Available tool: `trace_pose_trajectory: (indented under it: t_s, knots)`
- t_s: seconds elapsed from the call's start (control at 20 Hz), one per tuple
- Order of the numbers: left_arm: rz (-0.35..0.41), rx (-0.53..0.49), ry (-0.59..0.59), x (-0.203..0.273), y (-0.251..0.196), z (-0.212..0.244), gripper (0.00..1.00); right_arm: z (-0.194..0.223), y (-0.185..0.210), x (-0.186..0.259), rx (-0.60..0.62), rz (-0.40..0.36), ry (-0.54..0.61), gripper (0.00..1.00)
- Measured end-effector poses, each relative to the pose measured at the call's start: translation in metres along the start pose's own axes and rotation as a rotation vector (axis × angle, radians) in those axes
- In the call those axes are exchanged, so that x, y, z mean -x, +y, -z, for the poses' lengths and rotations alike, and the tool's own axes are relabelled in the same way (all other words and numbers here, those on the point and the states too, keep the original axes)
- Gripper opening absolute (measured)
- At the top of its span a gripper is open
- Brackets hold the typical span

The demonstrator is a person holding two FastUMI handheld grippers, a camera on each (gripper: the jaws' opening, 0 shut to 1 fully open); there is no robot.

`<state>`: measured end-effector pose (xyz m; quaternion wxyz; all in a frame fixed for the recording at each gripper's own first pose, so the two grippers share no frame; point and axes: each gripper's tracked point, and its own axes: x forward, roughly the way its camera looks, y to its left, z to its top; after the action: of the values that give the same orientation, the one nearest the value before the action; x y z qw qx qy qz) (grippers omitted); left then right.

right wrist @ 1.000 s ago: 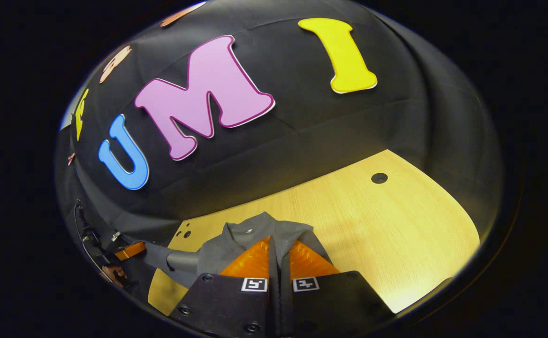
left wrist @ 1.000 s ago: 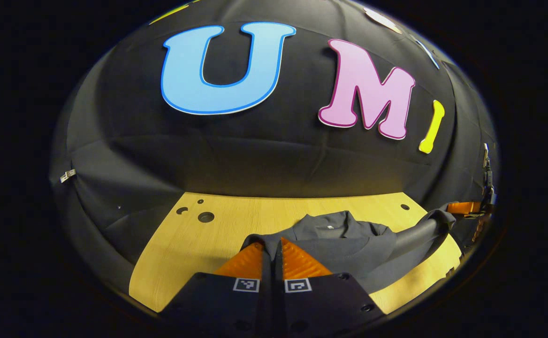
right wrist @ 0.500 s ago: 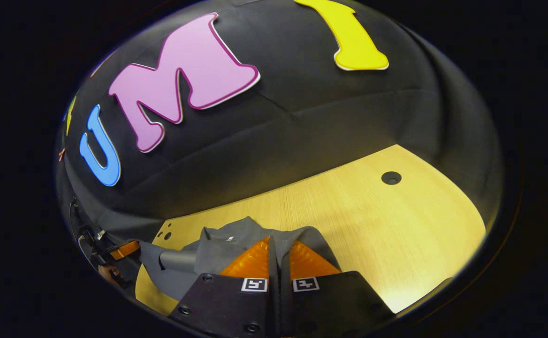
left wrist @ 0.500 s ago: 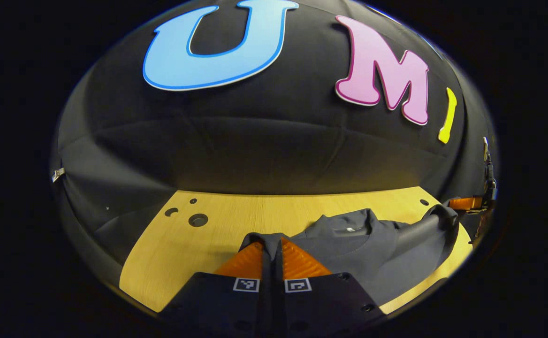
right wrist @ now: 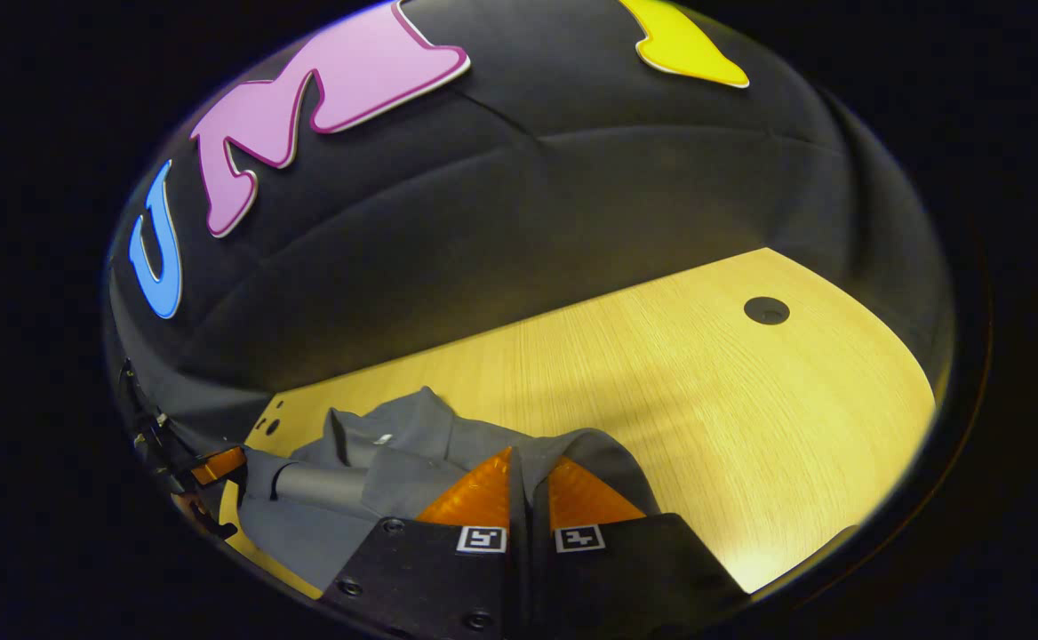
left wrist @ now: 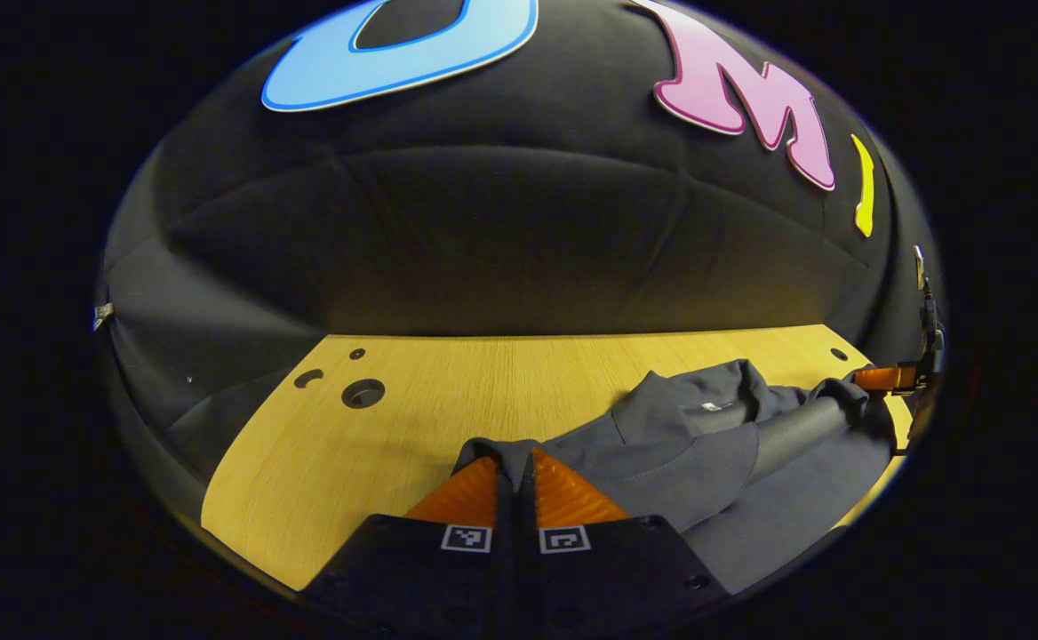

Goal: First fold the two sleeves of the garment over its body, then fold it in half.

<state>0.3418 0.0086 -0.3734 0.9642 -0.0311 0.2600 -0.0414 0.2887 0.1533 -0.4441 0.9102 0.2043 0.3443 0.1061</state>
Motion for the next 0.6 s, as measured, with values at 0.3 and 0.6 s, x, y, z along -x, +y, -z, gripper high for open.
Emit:
trace_pose_trajectory:
  t_s: [0.3, 0.6]
  knots:
    - [-0.028, -0.007, 0.005, -0.010, 0.001, 0.009, 0.17, 0.015, -0.008, -0.015, 0.021, 0.034, 0.023, 0.16]
    - [-0.018, -0.003, 0.007, 0.003, -0.003, 0.005, 0.85, 0.005, -0.001, 0.003, 0.023, 0.035, 0.014, 0.64]
